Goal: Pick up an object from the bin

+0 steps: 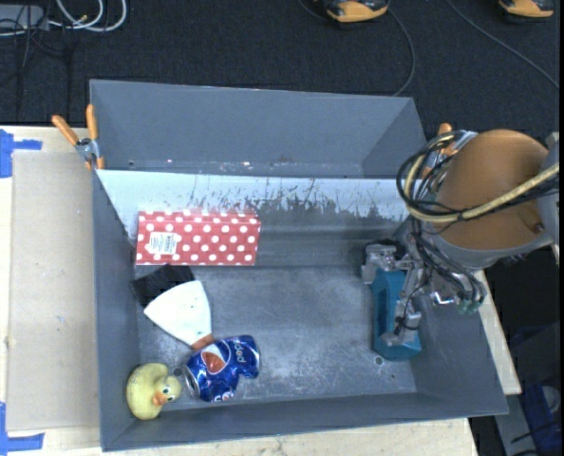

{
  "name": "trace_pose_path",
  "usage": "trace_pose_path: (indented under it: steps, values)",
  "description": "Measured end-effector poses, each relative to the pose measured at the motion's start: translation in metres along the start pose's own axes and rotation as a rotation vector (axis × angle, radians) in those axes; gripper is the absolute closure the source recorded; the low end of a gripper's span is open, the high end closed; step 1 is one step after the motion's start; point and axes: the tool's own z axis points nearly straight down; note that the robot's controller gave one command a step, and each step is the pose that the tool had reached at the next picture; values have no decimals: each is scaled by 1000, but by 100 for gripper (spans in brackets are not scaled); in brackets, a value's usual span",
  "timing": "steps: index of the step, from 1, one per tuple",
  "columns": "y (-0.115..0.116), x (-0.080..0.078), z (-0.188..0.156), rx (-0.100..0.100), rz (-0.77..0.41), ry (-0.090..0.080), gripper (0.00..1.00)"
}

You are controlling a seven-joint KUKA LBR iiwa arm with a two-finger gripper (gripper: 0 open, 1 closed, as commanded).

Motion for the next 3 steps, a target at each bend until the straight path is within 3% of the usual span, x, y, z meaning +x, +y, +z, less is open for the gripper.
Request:
trace_pose_path:
  steps: [1, 2, 3]
  values:
    - [-48, 25, 3, -10, -42, 30, 0]
    - [-66, 24, 36, 2, -117, 5, 0]
    - [-38, 11, 64, -10, -125, 27, 0]
